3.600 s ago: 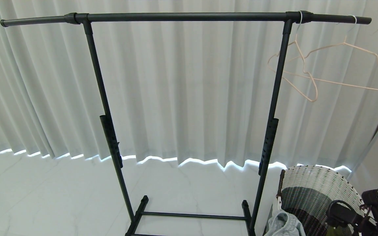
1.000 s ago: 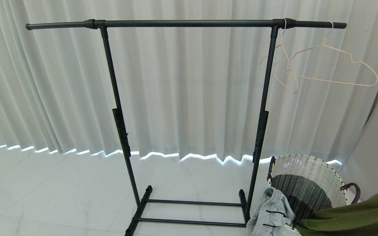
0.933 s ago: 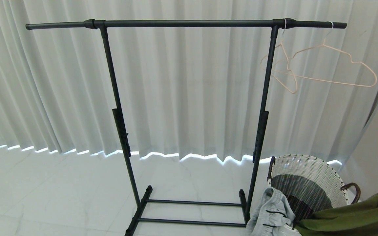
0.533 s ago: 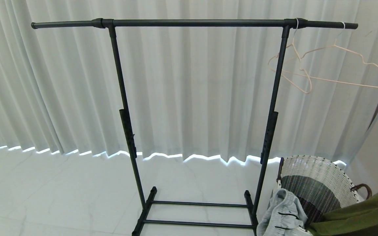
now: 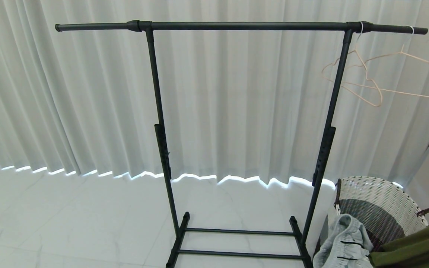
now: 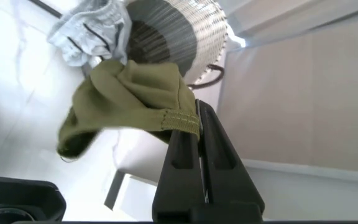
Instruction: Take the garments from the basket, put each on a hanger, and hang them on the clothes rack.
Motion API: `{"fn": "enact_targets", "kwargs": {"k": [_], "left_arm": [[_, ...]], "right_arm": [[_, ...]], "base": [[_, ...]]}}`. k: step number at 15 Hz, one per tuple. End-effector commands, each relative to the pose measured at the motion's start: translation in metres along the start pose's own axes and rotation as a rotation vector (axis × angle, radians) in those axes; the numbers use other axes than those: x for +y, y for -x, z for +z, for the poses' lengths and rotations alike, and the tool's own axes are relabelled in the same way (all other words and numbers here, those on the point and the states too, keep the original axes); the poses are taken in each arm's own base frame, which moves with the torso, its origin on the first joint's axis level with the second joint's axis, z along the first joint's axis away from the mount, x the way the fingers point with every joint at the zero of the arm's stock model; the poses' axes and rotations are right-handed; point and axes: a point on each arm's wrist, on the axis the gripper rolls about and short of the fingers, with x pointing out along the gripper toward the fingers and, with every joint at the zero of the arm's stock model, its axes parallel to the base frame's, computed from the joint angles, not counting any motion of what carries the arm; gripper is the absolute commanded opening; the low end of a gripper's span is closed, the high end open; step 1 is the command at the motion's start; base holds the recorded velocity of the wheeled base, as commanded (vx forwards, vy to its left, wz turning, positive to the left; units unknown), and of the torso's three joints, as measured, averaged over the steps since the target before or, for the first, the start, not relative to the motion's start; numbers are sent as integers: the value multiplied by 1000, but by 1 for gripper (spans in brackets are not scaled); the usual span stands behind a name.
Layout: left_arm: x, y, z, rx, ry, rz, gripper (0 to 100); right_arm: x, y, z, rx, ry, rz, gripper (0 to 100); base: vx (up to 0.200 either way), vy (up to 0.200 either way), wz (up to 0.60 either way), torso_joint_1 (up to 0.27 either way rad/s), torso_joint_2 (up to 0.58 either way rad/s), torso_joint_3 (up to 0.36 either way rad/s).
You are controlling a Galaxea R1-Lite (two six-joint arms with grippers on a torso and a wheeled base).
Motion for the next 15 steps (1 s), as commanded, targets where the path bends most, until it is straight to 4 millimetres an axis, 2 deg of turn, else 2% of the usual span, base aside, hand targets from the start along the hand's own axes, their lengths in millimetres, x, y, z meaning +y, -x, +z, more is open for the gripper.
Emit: {"fn": "enact_targets", "kwargs": {"k": [1, 8, 11, 13, 15], "left_arm": [[0, 0, 0, 1, -2, 1, 100], [0, 0, 0, 1, -9, -2, 100], [0, 0, 2, -16, -16, -1, 100], [-1, 0, 54, -67, -16, -155, 100], [-2, -19, 97, -10, -22, -239, 100]], "right_arm": [[0, -4, 2, 13, 2, 11, 0], [0, -14, 4, 40, 8, 46, 0], [0, -8, 11, -20, 27, 54, 0], [2, 2, 18, -92, -13, 76, 0], [2, 8, 26, -147, -41, 105, 0]], "base": [[0, 0, 0, 0, 0, 0], [0, 0, 0, 0, 0, 0], [0, 0, 0, 0, 0, 0], [0, 0, 0, 0, 0, 0], [0, 0, 0, 0, 0, 0]]}}
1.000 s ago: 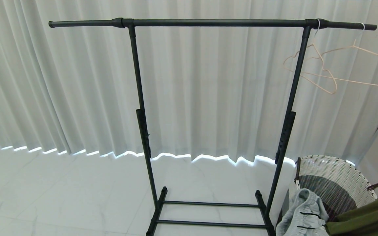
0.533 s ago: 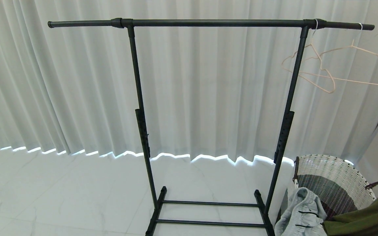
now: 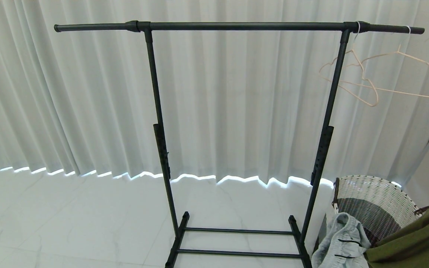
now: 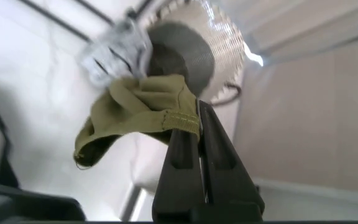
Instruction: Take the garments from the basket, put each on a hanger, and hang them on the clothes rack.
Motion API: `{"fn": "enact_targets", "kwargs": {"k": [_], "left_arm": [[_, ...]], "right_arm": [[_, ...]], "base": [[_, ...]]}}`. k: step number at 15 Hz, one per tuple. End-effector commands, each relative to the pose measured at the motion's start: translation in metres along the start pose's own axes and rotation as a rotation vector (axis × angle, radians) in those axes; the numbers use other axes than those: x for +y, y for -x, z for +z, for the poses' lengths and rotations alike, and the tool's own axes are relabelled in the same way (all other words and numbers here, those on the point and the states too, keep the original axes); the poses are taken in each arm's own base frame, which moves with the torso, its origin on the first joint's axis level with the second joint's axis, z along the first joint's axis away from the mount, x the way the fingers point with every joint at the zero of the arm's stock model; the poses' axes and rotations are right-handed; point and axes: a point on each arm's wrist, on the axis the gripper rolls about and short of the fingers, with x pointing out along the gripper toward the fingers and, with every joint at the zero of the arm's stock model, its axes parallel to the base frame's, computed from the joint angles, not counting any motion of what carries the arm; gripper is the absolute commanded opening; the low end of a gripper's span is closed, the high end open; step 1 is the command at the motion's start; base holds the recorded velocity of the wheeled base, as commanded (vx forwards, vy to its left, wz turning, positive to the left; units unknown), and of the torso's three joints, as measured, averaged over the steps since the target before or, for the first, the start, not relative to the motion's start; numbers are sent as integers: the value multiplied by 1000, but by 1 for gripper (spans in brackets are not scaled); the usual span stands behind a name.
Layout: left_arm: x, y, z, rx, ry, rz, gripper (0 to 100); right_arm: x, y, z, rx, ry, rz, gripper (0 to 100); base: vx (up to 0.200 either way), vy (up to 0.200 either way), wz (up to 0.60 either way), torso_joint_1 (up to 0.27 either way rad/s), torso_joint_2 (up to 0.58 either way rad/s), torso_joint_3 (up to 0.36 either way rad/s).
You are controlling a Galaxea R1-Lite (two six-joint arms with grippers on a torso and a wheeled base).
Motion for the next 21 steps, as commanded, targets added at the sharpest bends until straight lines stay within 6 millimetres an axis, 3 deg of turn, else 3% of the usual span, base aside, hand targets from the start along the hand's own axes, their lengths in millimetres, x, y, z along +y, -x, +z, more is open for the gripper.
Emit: {"fn": "enact_targets", "kwargs": {"k": [1, 5, 7, 9, 12, 14, 17, 19, 21], "left_arm": [[3, -38, 60, 98, 12, -152, 100], [-11, -110, 102, 238, 31, -410, 100], [-28, -130, 104, 289, 20, -527, 100], [-53, -146, 88, 413, 5, -648, 100], [-80, -155, 78, 513, 69, -701, 100], [-108, -160, 71, 567, 114, -693, 100], [-167, -159, 64, 534, 91, -733, 100], [-189, -153, 50, 586, 81, -728, 100], [-234, -144, 35, 623, 143, -737, 100]], "right_arm": [[1, 6, 11, -67, 7, 39, 0], [-4, 19, 36, -180, 6, 73, 0], [-9, 23, 44, -213, -1, 71, 0], [-8, 24, 52, -240, 12, 100, 0], [6, 22, 62, -273, -14, 217, 0], [12, 23, 64, -281, -36, 267, 0], [20, 24, 70, -297, -49, 334, 0], [28, 24, 75, -299, -61, 385, 0], [37, 22, 79, -284, -88, 442, 0]], "base": [[0, 0, 0, 0, 0, 0], [0, 0, 0, 0, 0, 0], [0, 0, 0, 0, 0, 0], [0, 0, 0, 0, 0, 0], [0, 0, 0, 0, 0, 0], [0, 0, 0, 0, 0, 0], [0, 0, 0, 0, 0, 0], [0, 0, 0, 0, 0, 0], [0, 0, 0, 0, 0, 0]]}}
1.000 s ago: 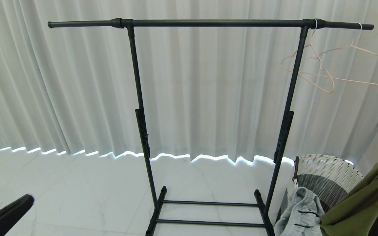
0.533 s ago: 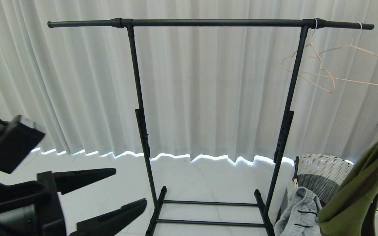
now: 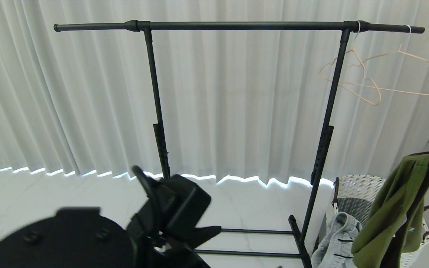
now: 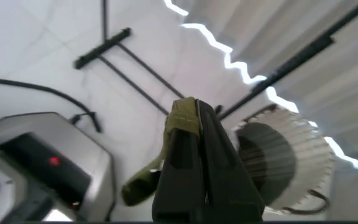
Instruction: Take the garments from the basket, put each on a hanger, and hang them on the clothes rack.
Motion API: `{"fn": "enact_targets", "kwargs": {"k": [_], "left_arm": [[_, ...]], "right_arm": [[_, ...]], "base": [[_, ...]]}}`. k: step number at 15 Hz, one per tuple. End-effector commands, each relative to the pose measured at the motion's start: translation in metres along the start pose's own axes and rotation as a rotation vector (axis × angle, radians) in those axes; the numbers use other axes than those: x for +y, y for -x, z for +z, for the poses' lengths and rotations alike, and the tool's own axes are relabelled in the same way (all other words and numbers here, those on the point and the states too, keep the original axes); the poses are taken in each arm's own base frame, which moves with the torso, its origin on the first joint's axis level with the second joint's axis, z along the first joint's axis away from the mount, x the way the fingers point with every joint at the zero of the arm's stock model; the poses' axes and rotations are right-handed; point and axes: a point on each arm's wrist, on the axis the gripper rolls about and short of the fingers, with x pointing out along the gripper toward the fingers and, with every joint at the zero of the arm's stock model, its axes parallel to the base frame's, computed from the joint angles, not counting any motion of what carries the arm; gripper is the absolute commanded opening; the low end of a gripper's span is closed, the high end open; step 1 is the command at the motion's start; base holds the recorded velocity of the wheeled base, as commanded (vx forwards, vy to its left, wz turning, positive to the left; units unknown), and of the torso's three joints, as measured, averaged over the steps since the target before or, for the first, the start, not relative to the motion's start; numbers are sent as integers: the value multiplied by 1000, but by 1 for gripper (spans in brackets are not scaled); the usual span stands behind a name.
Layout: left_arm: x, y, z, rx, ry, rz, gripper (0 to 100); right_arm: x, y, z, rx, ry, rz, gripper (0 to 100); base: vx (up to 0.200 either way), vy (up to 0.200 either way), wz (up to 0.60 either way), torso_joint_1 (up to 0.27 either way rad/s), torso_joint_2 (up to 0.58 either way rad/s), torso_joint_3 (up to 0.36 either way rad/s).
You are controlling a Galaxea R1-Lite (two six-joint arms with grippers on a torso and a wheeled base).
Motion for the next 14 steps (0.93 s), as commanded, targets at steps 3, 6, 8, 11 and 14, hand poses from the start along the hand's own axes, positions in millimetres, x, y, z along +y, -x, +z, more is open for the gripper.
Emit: {"fn": "enact_targets", "kwargs": {"k": [3, 6, 8, 11, 14], "left_arm": [[-54, -78, -22, 53, -5, 5, 100], [-65, -109, -23, 59, -5, 9, 100], [-67, -125, -24, 60, 1, 20, 100], [-68, -147, -18, 40, 22, 25, 100], [-64, -181, -19, 36, 39, 52, 100]], "right_arm": [[5, -7, 1, 18, 0, 28, 0], [6, -10, 1, 24, 0, 55, 0], [6, -10, 1, 26, 0, 71, 0], [7, -9, 0, 21, -20, 108, 0], [7, -8, 0, 20, -27, 116, 0]], "base": [[0, 0, 0, 0, 0, 0], [0, 0, 0, 0, 0, 0], [0, 0, 0, 0, 0, 0], [0, 0, 0, 0, 0, 0], [0, 0, 0, 0, 0, 0]]}}
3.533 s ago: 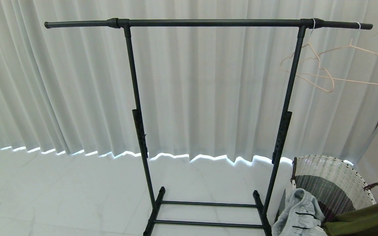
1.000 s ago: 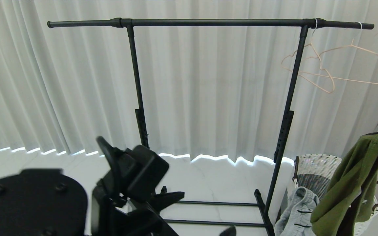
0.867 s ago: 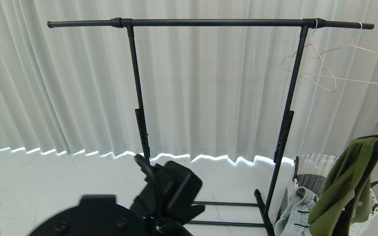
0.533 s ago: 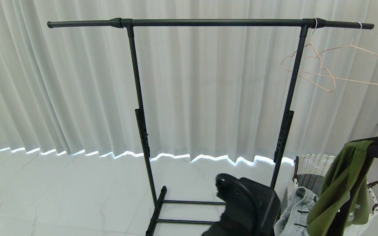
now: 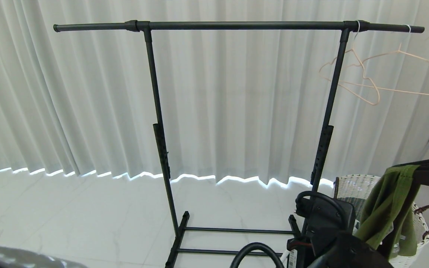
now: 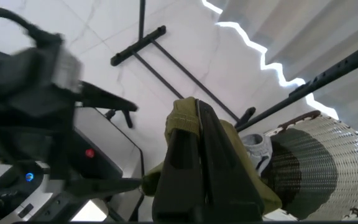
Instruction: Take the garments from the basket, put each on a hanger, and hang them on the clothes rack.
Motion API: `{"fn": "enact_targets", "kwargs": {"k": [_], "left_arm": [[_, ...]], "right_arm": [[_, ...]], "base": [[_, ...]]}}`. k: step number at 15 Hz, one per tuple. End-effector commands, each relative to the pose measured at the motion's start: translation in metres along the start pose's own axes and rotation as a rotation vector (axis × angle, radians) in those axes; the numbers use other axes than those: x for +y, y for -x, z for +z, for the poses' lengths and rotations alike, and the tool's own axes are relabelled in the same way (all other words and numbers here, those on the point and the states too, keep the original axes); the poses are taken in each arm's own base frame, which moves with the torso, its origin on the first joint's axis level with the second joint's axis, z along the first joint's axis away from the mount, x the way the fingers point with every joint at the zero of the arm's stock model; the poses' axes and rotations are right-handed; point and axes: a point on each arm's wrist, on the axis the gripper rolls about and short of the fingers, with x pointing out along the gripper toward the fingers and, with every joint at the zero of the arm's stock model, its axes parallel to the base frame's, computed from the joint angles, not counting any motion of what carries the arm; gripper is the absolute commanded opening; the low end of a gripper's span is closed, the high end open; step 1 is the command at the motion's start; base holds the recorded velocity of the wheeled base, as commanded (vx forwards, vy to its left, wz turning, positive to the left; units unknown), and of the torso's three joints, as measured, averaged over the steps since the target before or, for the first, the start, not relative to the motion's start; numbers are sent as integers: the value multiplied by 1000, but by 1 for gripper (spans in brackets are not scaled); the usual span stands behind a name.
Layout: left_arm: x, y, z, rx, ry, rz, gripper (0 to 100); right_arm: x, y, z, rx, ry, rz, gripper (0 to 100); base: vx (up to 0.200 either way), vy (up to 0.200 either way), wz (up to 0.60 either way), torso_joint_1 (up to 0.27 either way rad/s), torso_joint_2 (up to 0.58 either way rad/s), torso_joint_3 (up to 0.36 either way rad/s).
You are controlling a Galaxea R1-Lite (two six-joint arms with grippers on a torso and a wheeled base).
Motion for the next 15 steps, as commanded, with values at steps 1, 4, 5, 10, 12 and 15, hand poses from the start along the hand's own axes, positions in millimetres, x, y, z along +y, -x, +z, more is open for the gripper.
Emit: {"fn": "enact_targets", "kwargs": {"k": [1, 4, 5, 10, 12, 15], "left_arm": [[8, -33, -9, 20, 3, 39, 100], [16, -53, -19, 50, 2, 58, 100], [19, -57, -24, 66, -2, 66, 100], [26, -49, -48, 150, -32, 79, 0], [29, -38, -47, 156, -30, 79, 0], [34, -11, -41, 154, -31, 80, 0]], "right_arm": [[0, 1, -1, 0, 1, 3, 0], [1, 1, -5, 4, 1, 21, 0], [1, 1, -5, 6, 1, 22, 0], [0, 1, -5, 6, -6, 15, 0], [0, 1, -5, 8, -20, 15, 0], [-3, -4, -12, 41, -32, -6, 0]], "base": [[0, 0, 0, 0, 0, 0], [0, 0, 0, 0, 0, 0], [0, 0, 0, 0, 0, 0], [0, 0, 0, 0, 0, 0], [0, 0, 0, 0, 0, 0], [0, 0, 0, 0, 0, 0]]}}
